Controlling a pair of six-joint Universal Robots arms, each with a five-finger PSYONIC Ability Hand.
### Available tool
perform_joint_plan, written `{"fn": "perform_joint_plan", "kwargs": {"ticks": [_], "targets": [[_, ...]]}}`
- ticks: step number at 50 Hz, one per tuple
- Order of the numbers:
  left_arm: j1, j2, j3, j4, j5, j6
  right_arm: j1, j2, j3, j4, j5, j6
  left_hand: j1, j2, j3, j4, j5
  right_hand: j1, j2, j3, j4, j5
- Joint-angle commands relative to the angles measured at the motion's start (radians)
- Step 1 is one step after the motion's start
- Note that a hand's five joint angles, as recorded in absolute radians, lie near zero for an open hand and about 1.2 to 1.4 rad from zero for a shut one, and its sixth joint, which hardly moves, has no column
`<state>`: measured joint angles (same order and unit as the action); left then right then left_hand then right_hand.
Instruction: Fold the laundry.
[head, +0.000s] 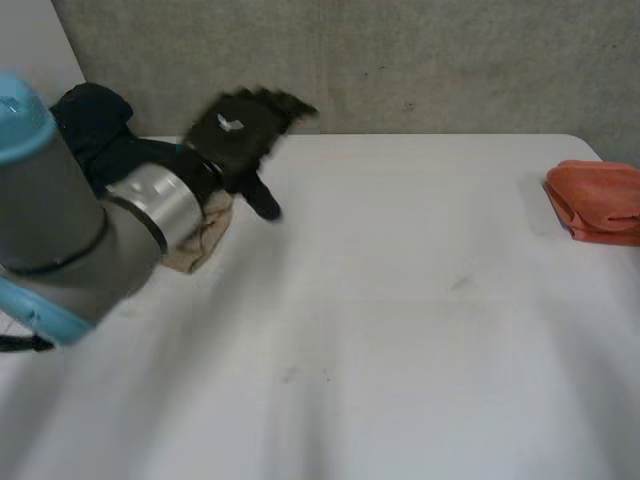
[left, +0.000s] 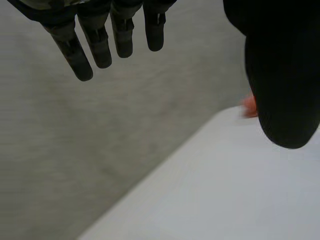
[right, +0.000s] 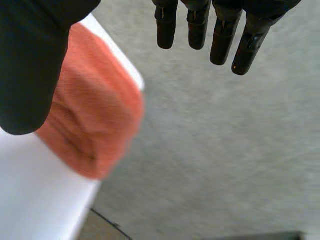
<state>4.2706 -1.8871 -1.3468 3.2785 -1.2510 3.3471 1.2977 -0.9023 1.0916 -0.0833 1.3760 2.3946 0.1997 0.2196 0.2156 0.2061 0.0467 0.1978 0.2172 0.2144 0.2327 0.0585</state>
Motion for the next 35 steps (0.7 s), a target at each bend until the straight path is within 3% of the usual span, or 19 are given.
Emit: {"fn": "perform_joint_plan", "kwargs": {"ticks": [1, 10, 17, 20, 23, 24, 25, 27, 35], "targets": [[0.158, -0.101, 0.176, 0.030, -0.091, 0.058, 0.021, -0.165, 0.054, -0.050, 0.014, -0.097, 0.028, 0.009, 0.013, 0.022, 0.007, -0.023, -0.043, -0.040, -0.058, -0.058], [0.388, -0.383, 0.397, 0.027, -0.091, 0.412, 0.195, -0.423, 0.364, -0.150, -0.106, -0.025, 0.031, 0.012, 0.016, 0.025, 0.010, -0.023, -0.043, -0.040, -0.058, -0.058], [0.497, -0.585, 0.527, 0.030, -0.123, 0.574, 0.310, -0.458, 0.551, -0.199, -0.129, -0.023, 0.055, 0.035, 0.039, 0.048, 0.033, -0.023, -0.043, -0.040, -0.058, -0.058], [0.518, -0.627, 0.555, 0.032, -0.136, 0.591, 0.325, -0.457, 0.596, -0.211, -0.129, -0.023, 0.137, 0.117, 0.121, 0.130, 0.115, -0.023, -0.043, -0.040, -0.058, -0.058], [0.526, -0.662, 0.571, 0.035, -0.137, 0.592, 0.324, -0.455, 0.614, -0.216, -0.129, -0.022, 0.421, 0.401, 0.405, 0.414, 0.399, -0.023, -0.043, -0.040, -0.058, -0.058], [0.526, -0.665, 0.569, 0.038, -0.137, 0.592, 0.324, -0.451, 0.617, -0.219, -0.129, -0.023, 0.570, 0.550, 0.554, 0.564, 0.549, -0.023, -0.043, -0.040, -0.058, -0.058], [0.520, -0.664, 0.561, 0.041, -0.136, 0.589, 0.324, -0.449, 0.617, -0.220, -0.129, -0.025, 0.949, 0.930, 0.934, 0.943, 0.928, -0.023, -0.043, -0.040, -0.058, -0.058], [0.512, -0.659, 0.560, 0.047, -0.137, 0.581, 0.324, -0.443, 0.616, -0.220, -0.129, -0.026, 1.196, 1.176, 1.180, 1.189, 1.174, -0.023, -0.043, -0.040, -0.058, -0.058], [0.428, -0.509, 0.503, 0.115, -0.146, 0.387, 0.325, -0.432, 0.603, -0.220, -0.127, -0.022, 1.197, 1.177, 1.181, 1.190, 1.175, -0.023, -0.043, -0.040, -0.058, -0.058]]}}
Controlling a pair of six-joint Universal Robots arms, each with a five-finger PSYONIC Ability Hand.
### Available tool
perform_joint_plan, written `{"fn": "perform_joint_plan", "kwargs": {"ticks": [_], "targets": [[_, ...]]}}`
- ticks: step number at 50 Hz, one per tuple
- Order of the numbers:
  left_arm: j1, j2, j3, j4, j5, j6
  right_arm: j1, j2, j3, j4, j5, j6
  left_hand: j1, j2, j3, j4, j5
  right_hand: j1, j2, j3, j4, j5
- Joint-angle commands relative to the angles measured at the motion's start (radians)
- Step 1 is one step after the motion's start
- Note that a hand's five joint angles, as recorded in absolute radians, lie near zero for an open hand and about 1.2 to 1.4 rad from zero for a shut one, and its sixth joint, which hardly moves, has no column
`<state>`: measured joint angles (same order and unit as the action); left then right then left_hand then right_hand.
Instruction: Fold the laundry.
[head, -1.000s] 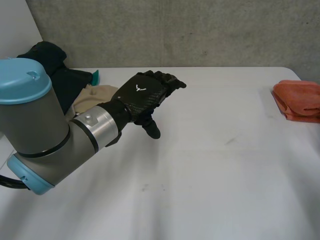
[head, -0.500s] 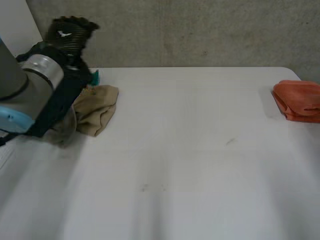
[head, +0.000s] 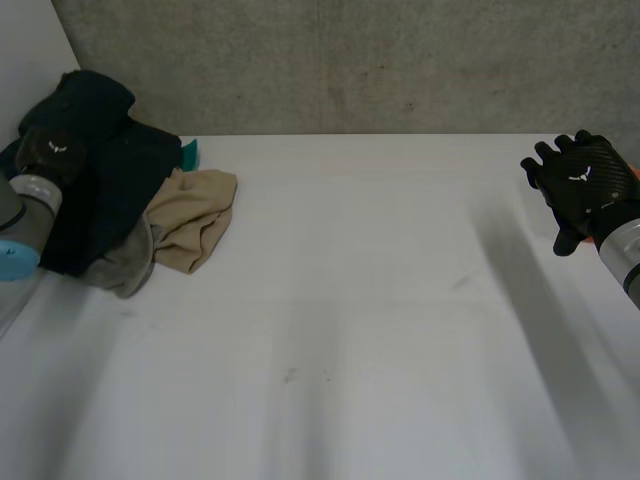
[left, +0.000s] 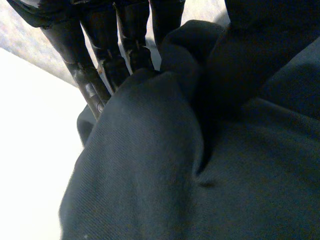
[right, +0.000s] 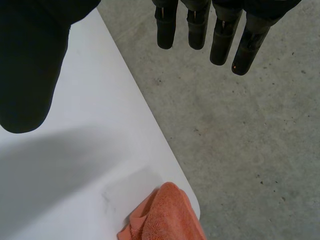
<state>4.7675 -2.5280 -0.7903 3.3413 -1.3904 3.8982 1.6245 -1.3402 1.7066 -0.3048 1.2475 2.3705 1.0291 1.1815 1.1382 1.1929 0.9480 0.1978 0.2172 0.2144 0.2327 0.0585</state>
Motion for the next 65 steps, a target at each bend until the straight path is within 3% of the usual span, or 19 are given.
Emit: {"fn": "perform_joint_plan", "kwargs": {"ticks": [1, 8, 12, 13, 16, 20, 21, 23, 24, 25, 30, 35, 40, 47, 54, 65], "targets": [[-0.075, 0.152, -0.069, 0.056, -0.007, -0.195, 0.000, 0.004, -0.012, 0.001, 0.004, 0.003, 0.367, 0.215, 0.258, 0.203, 0.274, -0.023, -0.043, -0.040, -0.058, -0.058], [-0.184, 0.392, -0.223, 0.055, 0.002, -0.454, -0.006, 0.003, -0.004, 0.001, 0.006, 0.006, 0.367, 0.215, 0.258, 0.203, 0.274, -0.023, -0.043, -0.040, -0.058, -0.058], [-0.323, 0.535, -0.380, 0.050, 0.072, -0.592, -0.006, -0.007, -0.008, 0.003, 0.009, 0.015, 0.367, 0.215, 0.258, 0.203, 0.274, -0.023, -0.043, -0.040, -0.058, -0.058], [-0.393, 0.584, -0.452, 0.052, 0.140, -0.638, -0.006, -0.007, -0.009, 0.003, 0.009, 0.016, 0.367, 0.215, 0.258, 0.203, 0.274, -0.023, -0.043, -0.040, -0.058, -0.058], [-0.498, 0.635, -0.564, 0.066, 0.256, -0.687, -0.006, -0.010, -0.012, 0.003, 0.010, 0.016, 0.367, 0.215, 0.258, 0.203, 0.274, -0.023, -0.043, -0.040, -0.058, -0.058], [-0.659, 0.646, -0.722, 0.108, 0.443, -0.683, -0.005, -0.011, -0.013, 0.003, 0.012, 0.018, 0.367, 0.215, 0.258, 0.203, 0.274, -0.023, -0.043, -0.040, -0.058, -0.058], [-0.675, 0.641, -0.733, 0.115, 0.458, -0.678, -0.005, -0.011, -0.013, 0.003, 0.012, 0.018, 0.263, 0.110, 0.154, 0.099, 0.170, -0.023, -0.043, -0.040, -0.058, -0.058], [-0.695, 0.632, -0.756, 0.124, 0.470, -0.660, -0.005, -0.011, -0.013, 0.003, 0.012, 0.019, -0.550, -0.703, -0.659, -0.714, -0.644, -0.023, -0.043, -0.040, -0.058, -0.058], [-0.704, 0.629, -0.770, 0.122, 0.465, -0.636, -0.005, -0.010, -0.013, 0.004, 0.012, 0.019, -0.855, -1.007, -0.964, -1.018, -0.948, -0.023, -0.043, -0.040, -0.058, -0.058], [-0.704, 0.630, -0.771, 0.119, 0.464, -0.622, -0.005, -0.010, -0.013, 0.004, 0.013, 0.019, -0.775, -0.928, -0.884, -0.939, -0.869, -0.023, -0.043, -0.040, -0.058, -0.058], [-0.680, 0.630, -0.765, 0.118, 0.416, -0.566, -0.002, -0.010, -0.015, 0.009, 0.006, 0.019, -0.813, -0.965, -0.922, -0.977, -0.906, -0.023, -0.043, -0.040, -0.058, -0.058], [-0.595, 0.653, -0.764, 0.093, 0.247, -0.568, 0.009, -0.010, -0.028, 0.018, 0.004, 0.019, -0.795, -0.948, -0.904, -0.959, -0.889, -0.023, -0.043, -0.040, -0.058, -0.058], [-0.586, 0.661, -0.776, 0.017, 0.065, -0.569, 0.038, -0.002, -0.064, 0.090, -0.014, 0.050, -0.792, -0.945, -0.901, -0.956, -0.886, -0.023, -0.043, -0.040, -0.058, -0.058], [-0.656, 0.646, -0.784, -0.162, -0.093, -0.579, 0.072, 0.048, -0.185, 0.288, -0.216, 0.065, -0.775, -0.927, -0.884, -0.938, -0.868, -0.023, -0.043, -0.040, -0.058, -0.058], [-0.704, 0.620, -0.790, -0.299, -0.165, -0.680, 0.109, 0.206, -0.401, 0.453, -0.335, 0.062, -0.745, -0.898, -0.854, -0.909, -0.839, -0.023, -0.043, -0.040, -0.058, -0.058], [-0.764, 0.592, -0.807, -0.330, -0.165, -0.872, 0.234, 0.475, -0.711, 0.522, -0.323, 0.007, -0.560, -0.713, -0.669, -0.724, -0.654, -0.023, -0.043, -0.040, -0.058, -0.058]]}}
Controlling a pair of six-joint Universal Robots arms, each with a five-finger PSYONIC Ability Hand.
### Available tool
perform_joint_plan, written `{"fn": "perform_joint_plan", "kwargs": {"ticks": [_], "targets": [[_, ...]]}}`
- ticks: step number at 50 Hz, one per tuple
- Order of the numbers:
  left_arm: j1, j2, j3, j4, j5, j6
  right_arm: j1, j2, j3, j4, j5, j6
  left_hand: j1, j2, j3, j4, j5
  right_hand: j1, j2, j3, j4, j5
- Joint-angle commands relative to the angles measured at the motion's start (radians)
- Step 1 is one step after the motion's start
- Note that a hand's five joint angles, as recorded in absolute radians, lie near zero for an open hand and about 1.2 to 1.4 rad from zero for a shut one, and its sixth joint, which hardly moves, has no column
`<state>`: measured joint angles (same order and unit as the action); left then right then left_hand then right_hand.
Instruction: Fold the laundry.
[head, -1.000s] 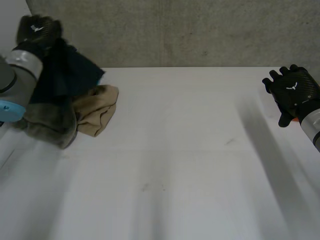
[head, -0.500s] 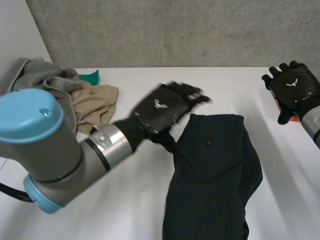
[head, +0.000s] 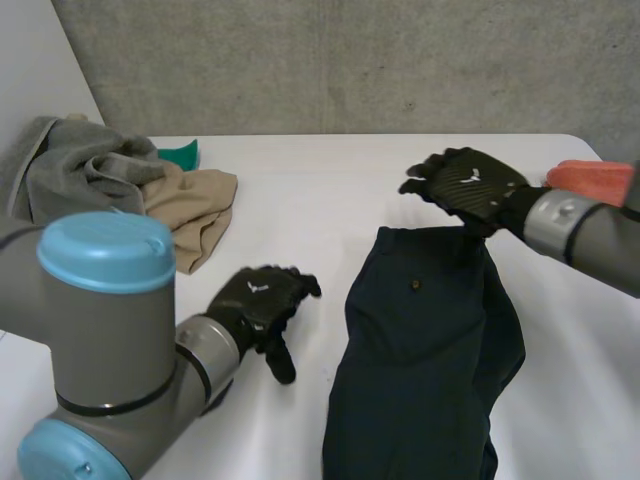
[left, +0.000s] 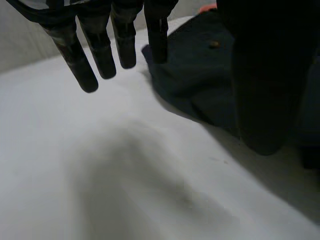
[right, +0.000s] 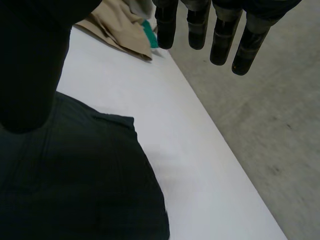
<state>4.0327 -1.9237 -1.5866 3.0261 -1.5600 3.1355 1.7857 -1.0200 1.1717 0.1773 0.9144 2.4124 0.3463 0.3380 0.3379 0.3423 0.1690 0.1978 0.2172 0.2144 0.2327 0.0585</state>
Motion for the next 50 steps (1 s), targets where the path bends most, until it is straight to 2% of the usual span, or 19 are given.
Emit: {"fn": "perform_joint_plan", "kwargs": {"ticks": [1, 9, 13, 15, 19, 23, 24, 25, 27, 31, 35, 39, 43, 44, 47, 48, 50], "targets": [[-0.044, -0.015, -0.012, -0.029, 0.004, -0.126, 0.083, 0.173, -0.197, 0.053, 0.011, -0.038, 0.131, 0.140, 0.140, 0.135, 0.134, -0.023, -0.043, -0.040, -0.058, -0.058], [-0.113, -0.070, 0.000, -0.058, 0.001, -0.167, 0.142, 0.374, -0.409, 0.203, 0.029, -0.139, 0.131, 0.140, 0.140, 0.135, 0.134, -0.023, -0.043, -0.040, -0.058, -0.058], [-0.127, -0.104, 0.010, -0.056, -0.002, -0.166, 0.150, 0.449, -0.487, 0.235, 0.096, -0.216, 0.146, 0.154, 0.154, 0.150, 0.149, -0.023, -0.043, -0.040, -0.058, -0.058], [-0.130, -0.118, 0.016, -0.056, -0.003, -0.164, 0.150, 0.472, -0.512, 0.244, 0.119, -0.233, 0.222, 0.230, 0.230, 0.226, 0.225, -0.022, -0.041, -0.039, -0.057, -0.057], [-0.132, -0.159, 0.031, -0.053, -0.018, -0.161, 0.150, 0.509, -0.552, 0.263, 0.143, -0.246, 0.577, 0.585, 0.585, 0.581, 0.580, 0.250, 0.231, 0.234, 0.215, 0.215], [-0.132, -0.179, 0.059, -0.044, -0.066, -0.157, 0.150, 0.521, -0.560, 0.260, 0.146, -0.248, 1.000, 1.008, 1.008, 1.004, 1.002, 0.802, 0.782, 0.785, 0.767, 0.767], [-0.132, -0.181, 0.066, -0.038, -0.078, -0.152, 0.150, 0.524, -0.563, 0.254, 0.152, -0.248, 1.049, 1.058, 1.058, 1.053, 1.052, 1.071, 1.051, 1.054, 1.036, 1.035], [-0.132, -0.185, 0.089, -0.023, -0.100, -0.149, 0.150, 0.526, -0.566, 0.251, 0.156, -0.248, 1.050, 1.058, 1.058, 1.054, 1.053, 1.197, 1.178, 1.181, 1.162, 1.162], [-0.132, -0.190, 0.115, -0.006, -0.112, -0.147, 0.150, 0.526, -0.578, 0.237, 0.158, -0.249, 1.050, 1.058, 1.058, 1.054, 1.053, 1.198, 1.179, 1.182, 1.164, 1.163], [-0.124, -0.199, 0.213, 0.031, -0.117, -0.129, 0.153, 0.495, -0.595, 0.118, 0.207, -0.222, 1.050, 1.058, 1.058, 1.054, 1.053, 1.198, 1.179, 1.182, 1.164, 1.163], [-0.103, -0.228, 0.353, 0.054, -0.123, -0.034, 0.152, 0.404, -0.595, -0.124, 0.317, -0.089, 1.050, 1.058, 1.058, 1.054, 1.053, 1.198, 1.179, 1.182, 1.164, 1.163], [-0.015, -0.232, 0.503, 0.120, -0.156, 0.095, 0.150, 0.318, -0.586, -0.316, 0.412, 0.057, 1.050, 1.058, 1.058, 1.054, 1.053, 1.198, 1.179, 1.182, 1.164, 1.163], [0.026, -0.213, 0.620, 0.250, -0.213, 0.221, 0.150, 0.214, -0.541, -0.430, 0.466, 0.148, 1.050, 1.058, 1.058, 1.054, 1.053, 1.198, 1.179, 1.182, 1.164, 1.163], [0.035, -0.202, 0.651, 0.329, -0.221, 0.265, 0.150, 0.193, -0.531, -0.450, 0.474, 0.161, 1.050, 1.058, 1.058, 1.054, 1.053, 1.198, 1.179, 1.182, 1.164, 1.163], [0.042, -0.178, 0.663, 0.466, -0.227, 0.308, 0.150, 0.123, -0.497, -0.516, 0.520, 0.194, 1.050, 1.058, 1.058, 1.054, 1.053, 1.198, 1.179, 1.182, 1.164, 1.163], [0.046, -0.158, 0.660, 0.549, -0.223, 0.324, 0.150, 0.106, -0.488, -0.525, 0.531, 0.200, 1.050, 1.058, 1.058, 1.054, 1.053, 1.198, 1.179, 1.182, 1.164, 1.163], [0.043, -0.138, 0.651, 0.605, -0.218, 0.330, 0.150, 0.072, -0.465, -0.536, 0.541, 0.214, 1.050, 1.058, 1.058, 1.054, 1.053, 1.198, 1.179, 1.182, 1.164, 1.163]]}}
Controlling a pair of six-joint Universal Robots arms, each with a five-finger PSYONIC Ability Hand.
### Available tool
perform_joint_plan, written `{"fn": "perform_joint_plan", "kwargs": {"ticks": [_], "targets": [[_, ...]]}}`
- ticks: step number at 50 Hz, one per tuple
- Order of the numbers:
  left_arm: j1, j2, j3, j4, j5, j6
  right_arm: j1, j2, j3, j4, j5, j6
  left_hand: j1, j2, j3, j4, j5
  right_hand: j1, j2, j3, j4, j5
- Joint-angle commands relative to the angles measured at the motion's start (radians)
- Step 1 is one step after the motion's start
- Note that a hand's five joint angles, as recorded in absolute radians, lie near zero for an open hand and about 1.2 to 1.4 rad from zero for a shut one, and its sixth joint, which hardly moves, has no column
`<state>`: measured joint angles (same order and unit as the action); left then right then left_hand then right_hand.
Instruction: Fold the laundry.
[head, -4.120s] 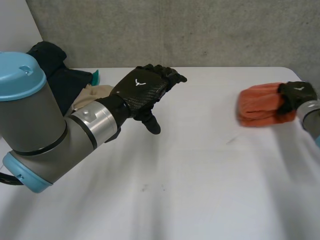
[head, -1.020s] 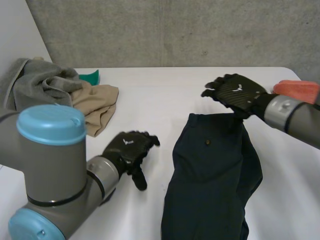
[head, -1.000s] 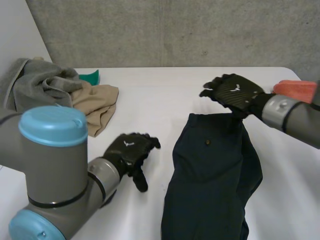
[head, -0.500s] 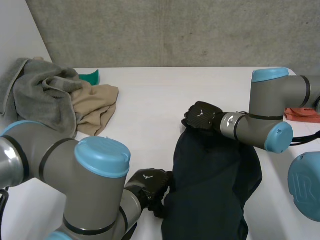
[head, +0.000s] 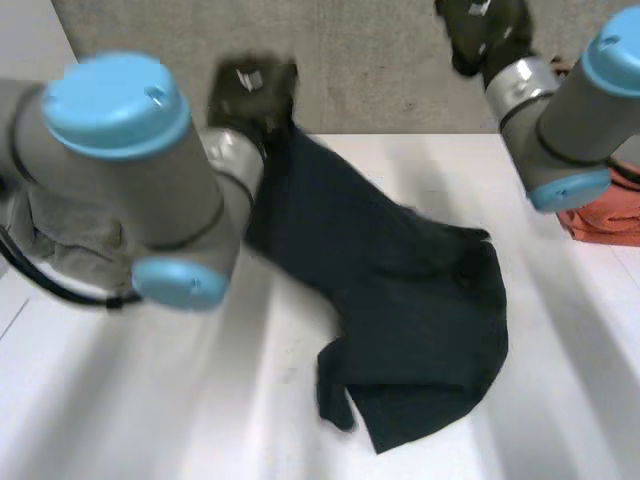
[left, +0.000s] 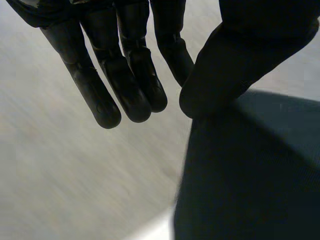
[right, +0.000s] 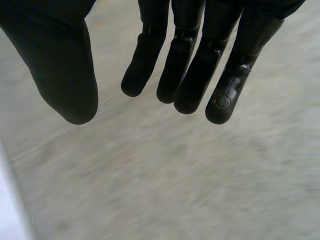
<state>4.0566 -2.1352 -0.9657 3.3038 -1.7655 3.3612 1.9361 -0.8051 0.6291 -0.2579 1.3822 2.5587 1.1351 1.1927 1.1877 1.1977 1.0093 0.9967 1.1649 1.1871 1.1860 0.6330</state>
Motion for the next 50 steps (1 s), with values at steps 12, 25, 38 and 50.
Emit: {"fn": "perform_joint_plan", "kwargs": {"ticks": [12, 25, 38, 50], "targets": [[0.007, 0.152, -0.297, 0.290, 0.112, 0.106, -0.029, -0.263, 0.357, 0.045, -0.170, 0.231, 0.261, 0.204, 0.209, 0.199, 0.212, -0.038, -0.206, -0.228, -0.227, 0.152], [0.013, 0.225, -0.547, 0.107, 0.133, 0.100, -0.151, -0.131, 0.337, 0.402, -0.256, 0.111, -0.478, -0.536, -0.531, -0.541, -0.527, -0.822, -0.990, -1.013, -1.011, -0.633], [-0.059, 0.297, -0.781, 0.033, 0.141, -0.051, -0.253, -0.232, 0.606, 0.420, -0.270, -0.138, -0.552, -0.609, -0.604, -0.614, -0.600, -0.822, -0.990, -1.013, -1.011, -0.633], [-0.254, 0.305, -0.798, 0.002, 0.199, -0.108, -0.347, -0.233, 0.751, 0.420, -0.361, -0.460, -0.340, -0.398, -0.393, -0.403, -0.389, -0.677, -0.845, -0.867, -0.866, -0.488]]}}
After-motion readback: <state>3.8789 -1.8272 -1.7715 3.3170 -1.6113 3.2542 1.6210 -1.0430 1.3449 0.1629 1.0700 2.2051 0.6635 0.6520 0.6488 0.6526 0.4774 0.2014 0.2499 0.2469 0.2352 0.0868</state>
